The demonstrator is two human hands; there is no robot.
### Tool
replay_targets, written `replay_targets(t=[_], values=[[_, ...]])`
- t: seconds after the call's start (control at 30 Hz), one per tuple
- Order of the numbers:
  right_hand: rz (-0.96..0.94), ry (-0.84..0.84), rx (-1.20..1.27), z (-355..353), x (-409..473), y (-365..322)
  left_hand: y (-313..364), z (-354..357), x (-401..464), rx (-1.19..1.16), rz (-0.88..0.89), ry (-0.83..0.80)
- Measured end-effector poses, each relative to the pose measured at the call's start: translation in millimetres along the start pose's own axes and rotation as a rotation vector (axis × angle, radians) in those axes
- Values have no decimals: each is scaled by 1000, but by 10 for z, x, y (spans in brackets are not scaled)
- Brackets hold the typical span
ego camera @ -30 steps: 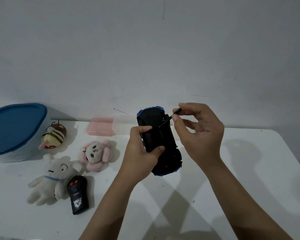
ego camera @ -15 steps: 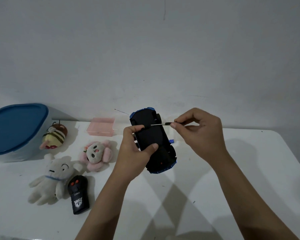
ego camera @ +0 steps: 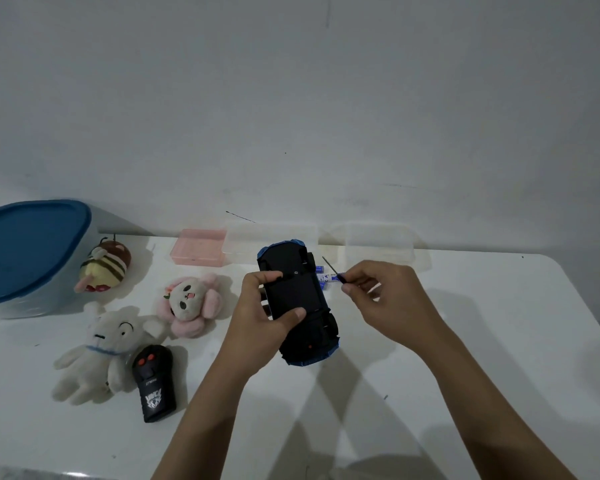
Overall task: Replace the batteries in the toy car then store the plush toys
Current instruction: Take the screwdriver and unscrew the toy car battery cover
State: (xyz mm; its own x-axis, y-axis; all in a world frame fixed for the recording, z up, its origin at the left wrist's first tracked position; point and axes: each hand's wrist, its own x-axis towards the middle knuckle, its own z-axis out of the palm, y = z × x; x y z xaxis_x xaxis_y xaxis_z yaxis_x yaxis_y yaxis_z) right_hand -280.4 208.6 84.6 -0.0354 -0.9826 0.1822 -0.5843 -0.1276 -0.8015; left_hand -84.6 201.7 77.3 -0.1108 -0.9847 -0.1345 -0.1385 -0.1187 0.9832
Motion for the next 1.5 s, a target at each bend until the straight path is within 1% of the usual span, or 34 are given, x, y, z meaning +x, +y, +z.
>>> replay_targets(t=[0.1, 0.2, 0.3, 0.43, 0.7, 0.77, 0.83, 0.87, 0.9, 0.97, 1.03, 1.1, 1.17, 1.27, 1.4, 1.5], values=[[58, -24, -120, 58, -73, 172, -99, -44, -33, 4, -24, -1], [170, -148, -314, 152, -131, 415, -181, -70, -55, -5, -41, 3], [256, -210, -404, 255, -170, 637, -237, -72, -67, 0, -42, -7], [300, -215, -396, 330, -176, 780, -281, -52, -63, -5, -49, -33], [297, -185, -352, 341, -178, 848, -318, -12, -34, -45, -29, -69], [221, -85, -247, 300, -187, 740, -326, 0, -32, -44, -23, -84], [102, 73, -20, 250, -194, 531, -339, 10, -33, -35, -16, -103], [57, 118, 88, 226, -194, 417, -346, 17, -34, -31, -12, -112], [20, 122, 175, 205, -190, 314, -352, 25, -33, -27, -8, -121], [-30, 56, 240, 203, -177, 184, -365, 41, -27, -13, 7, -135], [-31, -21, 187, 234, -160, 159, -367, 53, -25, -7, 18, -145], [-22, -56, 103, 273, -141, 194, -372, 55, -24, -14, 27, -155], [-12, -79, 97, 299, -134, 211, -376, 50, -24, -11, 40, -159], [15, -84, 158, 297, -126, 191, -388, 43, -27, -14, 51, -169], [119, -133, 296, 252, -90, 161, -406, 32, -44, 8, 27, -199], [147, -156, 402, 197, -88, 164, -430, 19, -50, 13, 25, -220]])
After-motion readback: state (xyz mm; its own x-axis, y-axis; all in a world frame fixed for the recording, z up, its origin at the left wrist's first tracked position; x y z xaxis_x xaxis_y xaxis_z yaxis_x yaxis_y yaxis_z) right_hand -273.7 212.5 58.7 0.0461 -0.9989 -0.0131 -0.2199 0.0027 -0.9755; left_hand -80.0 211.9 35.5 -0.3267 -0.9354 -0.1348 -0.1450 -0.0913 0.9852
